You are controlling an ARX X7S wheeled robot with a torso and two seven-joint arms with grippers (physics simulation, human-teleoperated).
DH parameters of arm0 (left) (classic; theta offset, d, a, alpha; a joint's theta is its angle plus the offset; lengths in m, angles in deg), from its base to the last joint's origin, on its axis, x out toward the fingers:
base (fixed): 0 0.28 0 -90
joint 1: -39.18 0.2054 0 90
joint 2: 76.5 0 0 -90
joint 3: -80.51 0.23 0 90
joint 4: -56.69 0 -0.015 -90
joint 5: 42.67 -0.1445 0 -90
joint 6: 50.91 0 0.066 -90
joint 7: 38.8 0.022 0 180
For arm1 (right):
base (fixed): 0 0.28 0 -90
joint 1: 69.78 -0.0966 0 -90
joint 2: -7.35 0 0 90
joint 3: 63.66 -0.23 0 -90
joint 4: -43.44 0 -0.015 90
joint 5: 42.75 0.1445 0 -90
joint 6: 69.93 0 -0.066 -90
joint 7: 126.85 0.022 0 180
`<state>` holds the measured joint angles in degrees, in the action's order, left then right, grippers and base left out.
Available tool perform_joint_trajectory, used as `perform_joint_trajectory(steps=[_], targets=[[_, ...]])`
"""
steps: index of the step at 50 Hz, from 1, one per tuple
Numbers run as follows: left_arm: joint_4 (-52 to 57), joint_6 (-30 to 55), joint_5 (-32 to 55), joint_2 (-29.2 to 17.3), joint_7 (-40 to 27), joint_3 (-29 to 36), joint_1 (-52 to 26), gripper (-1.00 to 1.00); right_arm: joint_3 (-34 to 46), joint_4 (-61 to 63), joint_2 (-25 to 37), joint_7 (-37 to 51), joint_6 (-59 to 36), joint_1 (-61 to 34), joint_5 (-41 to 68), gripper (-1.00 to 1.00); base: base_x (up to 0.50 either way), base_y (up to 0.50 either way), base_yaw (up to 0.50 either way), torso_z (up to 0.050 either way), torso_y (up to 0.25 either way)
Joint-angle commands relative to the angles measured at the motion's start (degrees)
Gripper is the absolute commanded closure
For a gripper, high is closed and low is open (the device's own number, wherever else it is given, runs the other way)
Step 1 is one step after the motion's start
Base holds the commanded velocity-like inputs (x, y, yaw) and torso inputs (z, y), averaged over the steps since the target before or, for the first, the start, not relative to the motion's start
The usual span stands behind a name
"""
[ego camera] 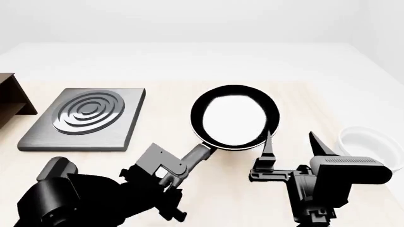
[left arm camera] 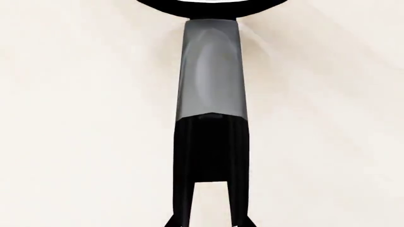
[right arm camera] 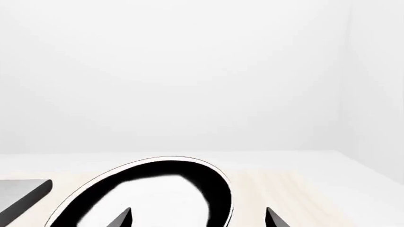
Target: Put the frying pan on top of the cabinet.
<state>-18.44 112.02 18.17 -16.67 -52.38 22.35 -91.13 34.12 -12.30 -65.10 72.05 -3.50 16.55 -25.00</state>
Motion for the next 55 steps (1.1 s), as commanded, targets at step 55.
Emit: perform_joint_trajectory(steps=[55], targets=[[-86.0, -15.2, -22.3, 6.7, -5.3, -3.4, -63.8, 1.0, 1.8, -0.9, 0.8, 0.9, 0.8, -0.2, 0.8, -1.0, 0.0, 0.0, 0.0, 0.0, 0.002]])
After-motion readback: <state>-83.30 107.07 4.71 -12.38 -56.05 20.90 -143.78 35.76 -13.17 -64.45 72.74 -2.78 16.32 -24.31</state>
